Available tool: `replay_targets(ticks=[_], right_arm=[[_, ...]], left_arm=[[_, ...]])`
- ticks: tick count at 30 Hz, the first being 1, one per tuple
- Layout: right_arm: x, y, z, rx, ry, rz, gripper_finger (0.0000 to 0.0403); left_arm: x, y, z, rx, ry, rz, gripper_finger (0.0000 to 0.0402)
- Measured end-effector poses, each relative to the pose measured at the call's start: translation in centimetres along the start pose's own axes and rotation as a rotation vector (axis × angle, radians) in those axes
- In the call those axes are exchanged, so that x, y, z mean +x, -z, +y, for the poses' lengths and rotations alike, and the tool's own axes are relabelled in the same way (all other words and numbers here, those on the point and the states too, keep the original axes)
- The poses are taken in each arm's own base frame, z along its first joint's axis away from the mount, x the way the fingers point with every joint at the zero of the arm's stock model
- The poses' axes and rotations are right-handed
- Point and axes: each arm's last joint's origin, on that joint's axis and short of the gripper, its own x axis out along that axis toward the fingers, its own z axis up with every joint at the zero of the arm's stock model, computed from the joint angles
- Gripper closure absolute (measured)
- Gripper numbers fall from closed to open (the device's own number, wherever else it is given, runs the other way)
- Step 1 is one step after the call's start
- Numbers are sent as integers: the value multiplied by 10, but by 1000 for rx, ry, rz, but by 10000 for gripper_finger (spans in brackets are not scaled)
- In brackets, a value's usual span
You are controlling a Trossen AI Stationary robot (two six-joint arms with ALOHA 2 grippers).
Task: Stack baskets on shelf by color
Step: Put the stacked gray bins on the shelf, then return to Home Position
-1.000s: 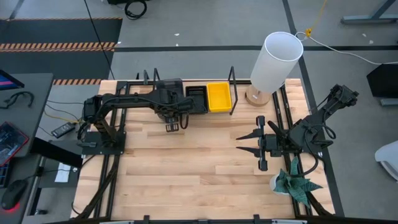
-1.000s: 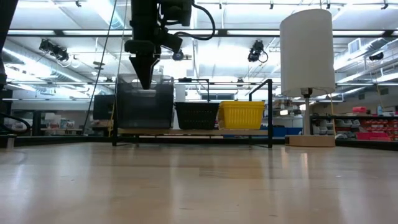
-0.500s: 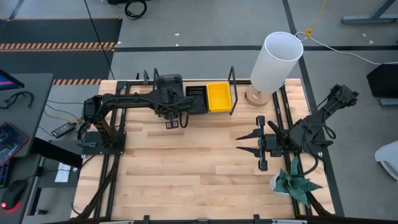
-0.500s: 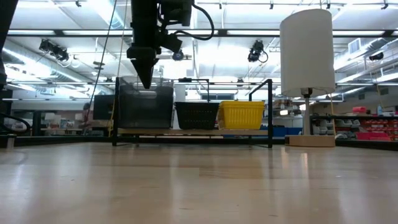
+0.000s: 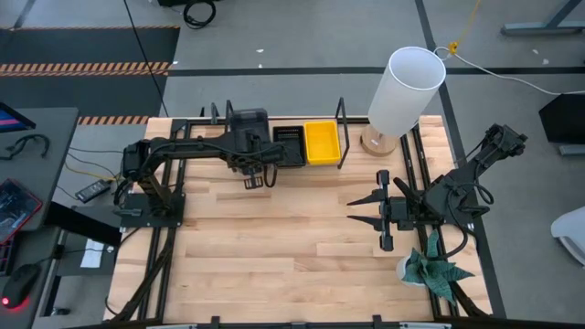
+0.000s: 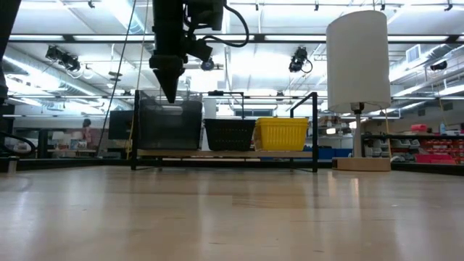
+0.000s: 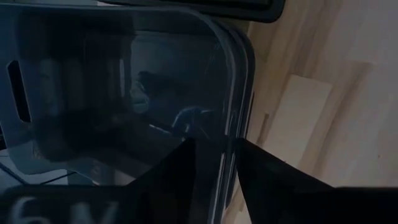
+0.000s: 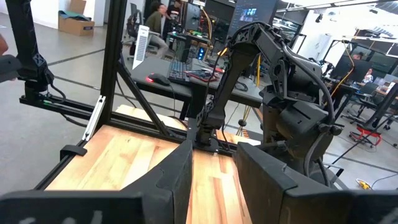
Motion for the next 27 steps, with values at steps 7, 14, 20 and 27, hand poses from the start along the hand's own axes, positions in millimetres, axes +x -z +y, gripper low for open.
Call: replay_targets(ticks=[7,14,20,27], right_arm=[[0,1,0,-4,-1,4,273],[0,1,0,-5,-2,7,273],[0,1,0,-5,-1,7,273],[0,0,0,0,2,5,273]], left_arm=[[-3,4,2,-21,0,11,285],[-23,13,11,-85,9,-68,285],[-56,30,26,-185,81,-221,285],[-107,45,38,-271,234,-591,285]])
